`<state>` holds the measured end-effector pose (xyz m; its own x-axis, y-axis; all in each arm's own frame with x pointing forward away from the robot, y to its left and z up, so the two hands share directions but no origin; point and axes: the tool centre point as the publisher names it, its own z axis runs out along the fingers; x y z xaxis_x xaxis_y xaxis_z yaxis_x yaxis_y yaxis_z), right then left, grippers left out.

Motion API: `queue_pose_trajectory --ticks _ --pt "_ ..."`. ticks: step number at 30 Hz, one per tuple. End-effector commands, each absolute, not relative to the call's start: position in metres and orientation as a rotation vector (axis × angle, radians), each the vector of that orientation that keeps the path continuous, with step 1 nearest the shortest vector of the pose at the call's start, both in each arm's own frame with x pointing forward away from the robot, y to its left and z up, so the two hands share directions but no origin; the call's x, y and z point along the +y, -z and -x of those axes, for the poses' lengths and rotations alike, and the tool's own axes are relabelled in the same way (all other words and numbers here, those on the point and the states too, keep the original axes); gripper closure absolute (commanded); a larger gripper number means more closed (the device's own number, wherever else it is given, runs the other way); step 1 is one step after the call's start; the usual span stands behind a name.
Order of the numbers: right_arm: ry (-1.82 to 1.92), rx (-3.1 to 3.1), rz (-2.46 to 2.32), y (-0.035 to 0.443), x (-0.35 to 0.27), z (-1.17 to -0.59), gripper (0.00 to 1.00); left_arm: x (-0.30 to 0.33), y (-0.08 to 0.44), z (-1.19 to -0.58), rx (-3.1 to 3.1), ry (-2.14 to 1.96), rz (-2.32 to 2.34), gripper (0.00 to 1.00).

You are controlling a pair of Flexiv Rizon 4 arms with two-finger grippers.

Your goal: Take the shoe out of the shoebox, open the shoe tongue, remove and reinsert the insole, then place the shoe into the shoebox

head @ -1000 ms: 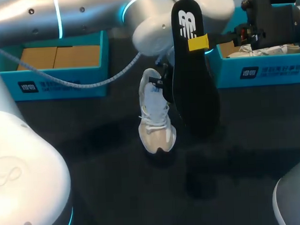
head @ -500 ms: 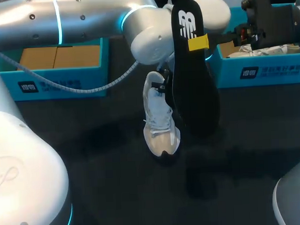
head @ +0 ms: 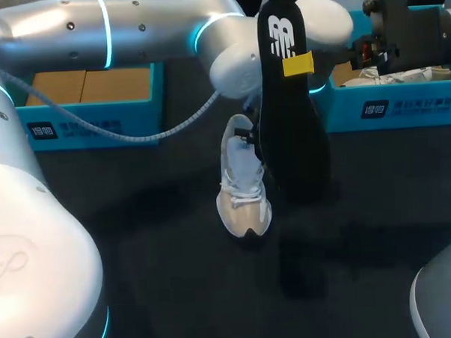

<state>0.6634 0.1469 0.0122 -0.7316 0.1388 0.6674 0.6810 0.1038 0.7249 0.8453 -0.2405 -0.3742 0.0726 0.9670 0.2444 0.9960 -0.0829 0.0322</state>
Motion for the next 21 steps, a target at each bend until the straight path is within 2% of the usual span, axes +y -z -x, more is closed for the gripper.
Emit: queue_pose_trajectory --ticks 1,21 --pt "1.661 -1.955 0.798 -0.012 0.150 -0.666 1.00 -0.237 0.367 -0.849 -2.029 0.279 2.197 0.00" --pt "1.661 -1.955 0.798 -0.012 0.150 -0.666 1.00 -0.234 0.329 -0.850 -2.113 0.201 2.248 0.00"
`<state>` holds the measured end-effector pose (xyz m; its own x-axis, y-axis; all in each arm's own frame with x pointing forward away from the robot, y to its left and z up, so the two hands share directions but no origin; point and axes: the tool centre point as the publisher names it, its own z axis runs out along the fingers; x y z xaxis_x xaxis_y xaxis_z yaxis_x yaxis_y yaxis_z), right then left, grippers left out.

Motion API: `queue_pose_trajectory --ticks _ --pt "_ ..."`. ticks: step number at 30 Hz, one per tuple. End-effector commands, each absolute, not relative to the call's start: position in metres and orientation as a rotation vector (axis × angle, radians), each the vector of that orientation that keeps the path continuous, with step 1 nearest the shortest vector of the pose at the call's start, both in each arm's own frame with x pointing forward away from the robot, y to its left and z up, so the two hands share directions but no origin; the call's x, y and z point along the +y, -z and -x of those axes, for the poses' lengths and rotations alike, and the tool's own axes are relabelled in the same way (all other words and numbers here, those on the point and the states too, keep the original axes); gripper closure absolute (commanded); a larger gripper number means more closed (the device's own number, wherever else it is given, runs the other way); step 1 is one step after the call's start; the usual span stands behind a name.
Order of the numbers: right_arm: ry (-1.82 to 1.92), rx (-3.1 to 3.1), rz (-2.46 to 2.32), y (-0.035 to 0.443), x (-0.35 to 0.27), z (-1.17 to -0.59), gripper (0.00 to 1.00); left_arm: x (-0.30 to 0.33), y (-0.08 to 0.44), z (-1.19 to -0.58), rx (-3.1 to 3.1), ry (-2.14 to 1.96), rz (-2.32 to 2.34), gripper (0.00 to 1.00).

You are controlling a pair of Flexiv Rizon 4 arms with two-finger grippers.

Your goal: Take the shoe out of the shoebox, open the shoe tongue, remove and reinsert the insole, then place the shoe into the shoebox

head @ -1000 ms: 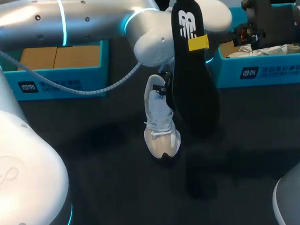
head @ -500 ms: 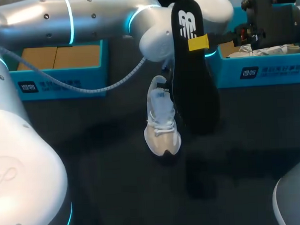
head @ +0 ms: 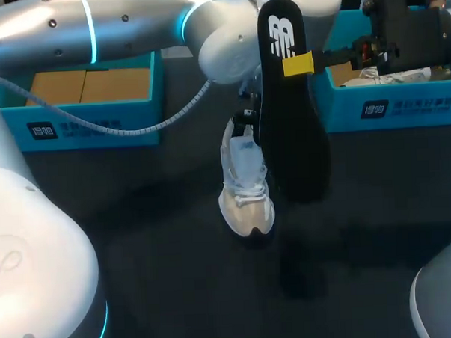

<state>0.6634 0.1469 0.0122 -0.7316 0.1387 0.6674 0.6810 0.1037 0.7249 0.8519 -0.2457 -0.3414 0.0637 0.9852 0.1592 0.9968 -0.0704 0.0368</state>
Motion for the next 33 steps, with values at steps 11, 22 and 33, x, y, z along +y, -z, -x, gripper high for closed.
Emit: queue_pose_trajectory --ticks 11,22,33 --pt "1.661 -1.955 0.798 -0.012 0.150 -0.666 1.00 -0.223 0.294 -0.852 -2.231 0.030 2.307 0.00" --pt "1.661 -1.955 0.798 -0.012 0.150 -0.666 1.00 -0.201 0.266 -0.847 -2.252 -0.351 2.412 0.00" --pt "1.661 -1.955 0.798 -0.012 0.150 -0.666 1.00 -0.178 0.241 -0.836 -2.223 -0.592 2.521 0.00"
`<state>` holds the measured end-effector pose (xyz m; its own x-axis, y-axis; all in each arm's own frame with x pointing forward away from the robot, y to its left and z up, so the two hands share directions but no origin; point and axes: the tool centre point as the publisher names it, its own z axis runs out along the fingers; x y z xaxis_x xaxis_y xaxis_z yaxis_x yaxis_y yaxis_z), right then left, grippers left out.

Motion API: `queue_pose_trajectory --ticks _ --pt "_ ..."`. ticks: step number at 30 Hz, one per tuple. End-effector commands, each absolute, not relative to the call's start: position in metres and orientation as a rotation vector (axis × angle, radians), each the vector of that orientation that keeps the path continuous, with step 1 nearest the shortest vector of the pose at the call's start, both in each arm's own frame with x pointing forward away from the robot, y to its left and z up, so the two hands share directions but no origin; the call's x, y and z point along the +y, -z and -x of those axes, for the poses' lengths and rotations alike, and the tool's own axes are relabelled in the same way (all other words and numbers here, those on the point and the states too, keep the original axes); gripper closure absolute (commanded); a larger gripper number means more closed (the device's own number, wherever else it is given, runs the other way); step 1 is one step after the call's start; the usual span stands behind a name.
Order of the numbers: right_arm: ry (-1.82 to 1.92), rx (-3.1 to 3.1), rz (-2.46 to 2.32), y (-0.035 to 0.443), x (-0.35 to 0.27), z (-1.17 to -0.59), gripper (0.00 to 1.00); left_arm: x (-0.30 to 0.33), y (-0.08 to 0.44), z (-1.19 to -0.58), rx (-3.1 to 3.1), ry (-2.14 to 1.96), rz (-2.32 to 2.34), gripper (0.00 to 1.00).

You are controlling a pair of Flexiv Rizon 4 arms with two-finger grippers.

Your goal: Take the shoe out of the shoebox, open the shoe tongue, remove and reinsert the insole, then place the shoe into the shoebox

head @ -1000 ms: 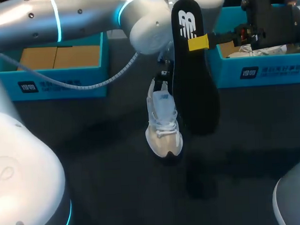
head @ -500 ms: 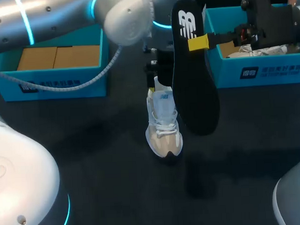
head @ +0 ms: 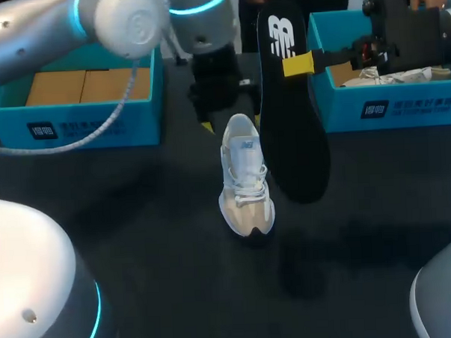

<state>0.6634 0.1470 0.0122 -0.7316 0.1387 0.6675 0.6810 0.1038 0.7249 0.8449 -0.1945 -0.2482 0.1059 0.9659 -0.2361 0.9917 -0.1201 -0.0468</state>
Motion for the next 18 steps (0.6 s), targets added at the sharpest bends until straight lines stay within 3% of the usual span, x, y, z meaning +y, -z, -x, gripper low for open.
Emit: queue_pose_trajectory --ticks 1,18 --pt "1.661 -1.955 0.798 -0.0120 0.1501 -0.6660 1.00 -0.1759 0.2387 -0.8353 1.859 0.505 -2.119 0.00" --pt "1.661 -1.955 0.798 -0.0120 0.1501 -0.6660 1.00 -0.1698 0.2304 -0.8287 1.788 0.527 -2.161 0.00"
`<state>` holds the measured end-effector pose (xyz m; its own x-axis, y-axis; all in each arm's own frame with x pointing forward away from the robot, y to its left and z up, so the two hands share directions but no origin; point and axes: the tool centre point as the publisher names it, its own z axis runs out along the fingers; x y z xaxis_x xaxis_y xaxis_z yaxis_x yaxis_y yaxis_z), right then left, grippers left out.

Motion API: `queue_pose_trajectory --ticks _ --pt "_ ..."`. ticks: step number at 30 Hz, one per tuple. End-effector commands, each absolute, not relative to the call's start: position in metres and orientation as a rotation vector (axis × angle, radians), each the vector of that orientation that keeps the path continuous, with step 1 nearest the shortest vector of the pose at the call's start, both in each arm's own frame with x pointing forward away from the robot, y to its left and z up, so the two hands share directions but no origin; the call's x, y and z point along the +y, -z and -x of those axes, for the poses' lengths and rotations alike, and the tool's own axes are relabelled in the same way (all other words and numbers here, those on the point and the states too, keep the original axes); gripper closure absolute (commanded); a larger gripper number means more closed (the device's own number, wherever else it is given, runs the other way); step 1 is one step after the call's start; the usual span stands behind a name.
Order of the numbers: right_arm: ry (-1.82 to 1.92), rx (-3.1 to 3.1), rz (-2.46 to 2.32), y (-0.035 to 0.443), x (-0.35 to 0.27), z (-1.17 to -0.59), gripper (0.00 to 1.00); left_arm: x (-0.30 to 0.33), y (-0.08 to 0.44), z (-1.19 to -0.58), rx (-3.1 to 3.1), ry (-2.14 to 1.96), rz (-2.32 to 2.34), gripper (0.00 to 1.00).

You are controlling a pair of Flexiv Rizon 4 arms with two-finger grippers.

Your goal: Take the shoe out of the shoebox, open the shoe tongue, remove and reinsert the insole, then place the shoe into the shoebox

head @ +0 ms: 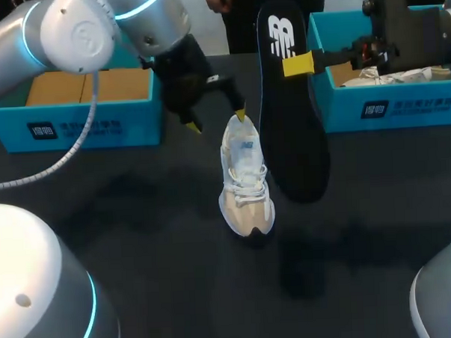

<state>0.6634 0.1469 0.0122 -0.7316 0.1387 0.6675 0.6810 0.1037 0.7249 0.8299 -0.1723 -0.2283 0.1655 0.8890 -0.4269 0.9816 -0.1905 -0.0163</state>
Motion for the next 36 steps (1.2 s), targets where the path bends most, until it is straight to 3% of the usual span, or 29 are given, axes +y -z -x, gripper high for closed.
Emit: queue_pose_trajectory --ticks 1,11,22,36 --pt "1.661 -1.955 0.798 -0.012 0.150 -0.666 1.00 -0.170 0.230 -0.829 1.788 0.527 -2.161 0.00" --pt "1.661 -1.955 0.798 -0.012 0.150 -0.666 1.00 -0.172 0.214 -0.826 1.743 0.664 -2.012 0.00" --pt "1.582 -1.794 0.833 -0.017 0.130 -0.707 1.00 -0.165 0.174 -0.829 1.682 0.826 -1.741 0.00" --pt "1.360 -1.656 1.028 -0.006 0.100 -0.755 1.00 -0.155 0.162 -0.815 1.570 0.930 -1.539 0.00"
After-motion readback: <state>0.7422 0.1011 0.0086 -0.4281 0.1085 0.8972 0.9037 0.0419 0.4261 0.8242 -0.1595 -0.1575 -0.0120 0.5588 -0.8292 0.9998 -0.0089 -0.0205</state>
